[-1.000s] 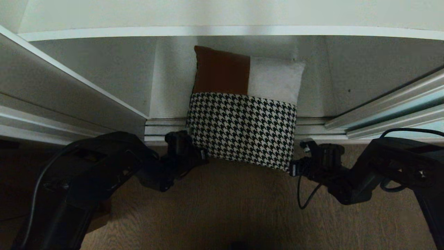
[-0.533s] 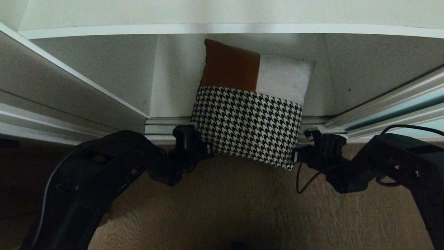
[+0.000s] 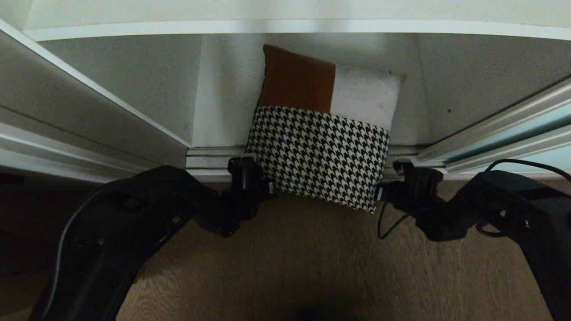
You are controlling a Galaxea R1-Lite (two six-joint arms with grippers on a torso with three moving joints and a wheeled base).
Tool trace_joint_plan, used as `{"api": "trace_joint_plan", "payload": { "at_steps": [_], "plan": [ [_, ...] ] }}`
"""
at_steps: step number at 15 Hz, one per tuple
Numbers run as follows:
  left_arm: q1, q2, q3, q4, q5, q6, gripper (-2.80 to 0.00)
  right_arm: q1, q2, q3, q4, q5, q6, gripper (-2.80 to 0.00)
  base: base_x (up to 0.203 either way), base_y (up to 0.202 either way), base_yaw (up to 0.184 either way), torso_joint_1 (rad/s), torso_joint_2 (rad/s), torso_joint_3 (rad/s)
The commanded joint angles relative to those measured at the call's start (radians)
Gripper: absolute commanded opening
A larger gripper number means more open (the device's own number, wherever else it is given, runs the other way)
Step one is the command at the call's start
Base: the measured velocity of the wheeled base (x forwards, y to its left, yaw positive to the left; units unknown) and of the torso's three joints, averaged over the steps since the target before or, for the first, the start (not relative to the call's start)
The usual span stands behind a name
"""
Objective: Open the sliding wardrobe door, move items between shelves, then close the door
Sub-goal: Place the pillow on the lower shelf
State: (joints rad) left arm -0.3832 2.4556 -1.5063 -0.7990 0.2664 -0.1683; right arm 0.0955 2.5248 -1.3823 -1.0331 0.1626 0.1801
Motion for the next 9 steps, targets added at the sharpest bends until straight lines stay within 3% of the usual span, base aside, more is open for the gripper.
{"api": "trace_joint_plan", "payload": {
  "at_steps": [1, 5, 9],
  "plan": [
    [-0.026, -0.088, -0.004, -0.133, 0.002, -0.001, -2.80, 0.000, -0.036, 0.018, -0.017, 0.003, 0.007, -2.80, 0.000, 0.000, 0.000, 0.000, 0.00, 0.000],
    [-0.074, -0.173, 0.144, -0.175, 0.000, 0.000, -2.80, 0.006, -0.097, 0.149, -0.073, 0.015, 0.003, -2.80, 0.000, 0.000, 0.000, -0.004, -0.01, 0.007],
    [-0.078, -0.162, 0.113, -0.176, -0.001, 0.006, -2.80, 0.013, -0.095, 0.132, -0.104, 0.021, 0.003, -2.80, 0.000, 0.000, 0.000, 0.000, 0.00, 0.000]
  ]
}}
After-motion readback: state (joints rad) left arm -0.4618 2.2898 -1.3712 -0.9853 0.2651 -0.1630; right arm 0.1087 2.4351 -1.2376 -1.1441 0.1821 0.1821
